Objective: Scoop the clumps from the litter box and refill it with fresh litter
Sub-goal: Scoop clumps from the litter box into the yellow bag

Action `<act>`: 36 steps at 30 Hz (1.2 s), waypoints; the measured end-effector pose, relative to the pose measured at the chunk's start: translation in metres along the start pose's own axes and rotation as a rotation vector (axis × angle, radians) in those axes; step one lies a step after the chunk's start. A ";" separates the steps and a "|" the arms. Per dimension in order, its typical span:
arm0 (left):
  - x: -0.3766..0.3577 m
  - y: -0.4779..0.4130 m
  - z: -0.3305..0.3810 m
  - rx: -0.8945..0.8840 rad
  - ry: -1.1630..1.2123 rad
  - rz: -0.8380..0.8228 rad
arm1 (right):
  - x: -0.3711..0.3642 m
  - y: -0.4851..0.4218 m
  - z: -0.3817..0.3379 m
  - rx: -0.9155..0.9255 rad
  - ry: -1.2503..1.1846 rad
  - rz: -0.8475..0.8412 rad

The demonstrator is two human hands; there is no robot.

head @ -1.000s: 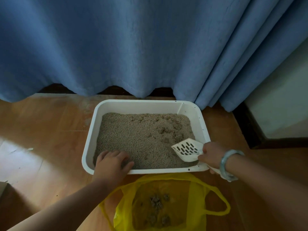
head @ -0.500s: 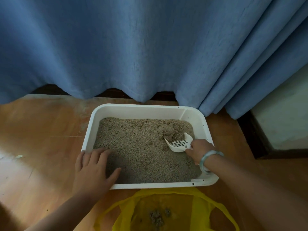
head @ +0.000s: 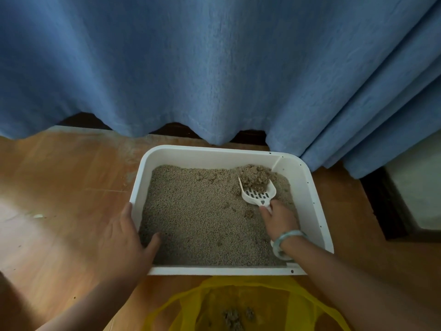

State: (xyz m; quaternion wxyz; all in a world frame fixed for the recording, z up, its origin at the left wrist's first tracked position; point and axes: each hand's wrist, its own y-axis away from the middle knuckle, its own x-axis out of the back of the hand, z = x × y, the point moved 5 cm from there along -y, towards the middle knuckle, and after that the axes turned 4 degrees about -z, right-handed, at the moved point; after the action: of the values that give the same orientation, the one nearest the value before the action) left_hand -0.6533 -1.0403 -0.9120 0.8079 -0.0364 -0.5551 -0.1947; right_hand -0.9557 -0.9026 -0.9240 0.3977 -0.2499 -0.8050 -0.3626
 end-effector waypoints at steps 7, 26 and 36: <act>-0.001 -0.003 -0.004 -0.033 0.000 -0.035 | 0.008 0.013 0.001 0.197 -0.048 0.060; 0.015 0.025 -0.003 -0.122 0.008 -0.222 | 0.027 0.077 -0.003 0.484 -0.027 -0.194; 0.016 0.028 -0.002 -0.110 0.020 -0.273 | 0.027 0.090 0.007 0.322 -0.236 -0.337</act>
State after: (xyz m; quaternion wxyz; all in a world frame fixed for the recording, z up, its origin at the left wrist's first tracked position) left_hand -0.6369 -1.0198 -0.8940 0.7761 -0.0028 -0.5352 -0.3335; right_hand -0.9116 -0.8387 -0.8700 0.2699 -0.0862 -0.9234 -0.2591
